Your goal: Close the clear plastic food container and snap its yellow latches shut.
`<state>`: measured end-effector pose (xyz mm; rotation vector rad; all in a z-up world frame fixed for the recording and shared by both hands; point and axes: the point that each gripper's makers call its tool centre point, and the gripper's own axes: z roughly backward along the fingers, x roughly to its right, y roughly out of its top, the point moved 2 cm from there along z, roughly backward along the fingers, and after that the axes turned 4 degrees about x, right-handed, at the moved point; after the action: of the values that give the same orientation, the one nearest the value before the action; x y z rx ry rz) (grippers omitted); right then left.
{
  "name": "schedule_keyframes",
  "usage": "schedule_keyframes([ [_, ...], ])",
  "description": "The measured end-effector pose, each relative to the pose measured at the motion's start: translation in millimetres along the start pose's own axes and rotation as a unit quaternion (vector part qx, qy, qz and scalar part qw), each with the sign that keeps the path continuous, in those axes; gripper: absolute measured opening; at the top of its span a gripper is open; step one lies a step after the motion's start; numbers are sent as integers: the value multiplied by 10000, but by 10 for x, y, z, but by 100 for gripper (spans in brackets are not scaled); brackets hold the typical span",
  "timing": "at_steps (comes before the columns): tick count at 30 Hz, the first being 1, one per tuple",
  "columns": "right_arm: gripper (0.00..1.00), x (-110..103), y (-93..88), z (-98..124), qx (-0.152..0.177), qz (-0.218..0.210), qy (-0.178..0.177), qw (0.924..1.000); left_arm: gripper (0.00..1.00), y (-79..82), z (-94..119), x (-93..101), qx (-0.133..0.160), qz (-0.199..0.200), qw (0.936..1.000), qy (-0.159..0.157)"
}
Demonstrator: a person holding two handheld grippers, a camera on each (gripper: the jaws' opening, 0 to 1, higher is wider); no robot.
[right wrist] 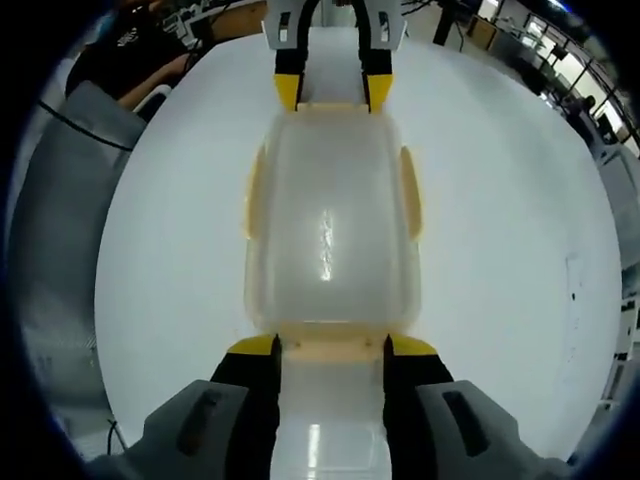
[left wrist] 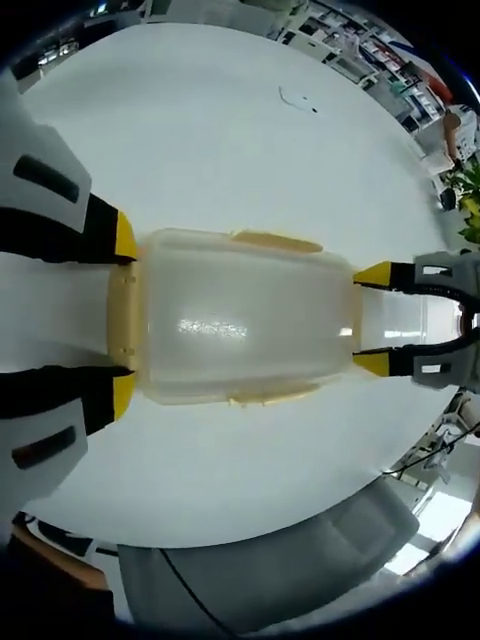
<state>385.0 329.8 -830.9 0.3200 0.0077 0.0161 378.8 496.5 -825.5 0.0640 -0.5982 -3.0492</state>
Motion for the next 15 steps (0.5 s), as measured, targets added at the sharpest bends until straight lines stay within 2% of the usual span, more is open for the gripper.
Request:
schedule_keyframes([
  [4,37,17,5,-9,-164,14,29,9999,34,-10,-2,-9,-10,-18,10000,-18],
  [15,37,8,-6,-12,-218,5,26,9998,34,-42,-7,-33,-182,-2,9998,-33],
])
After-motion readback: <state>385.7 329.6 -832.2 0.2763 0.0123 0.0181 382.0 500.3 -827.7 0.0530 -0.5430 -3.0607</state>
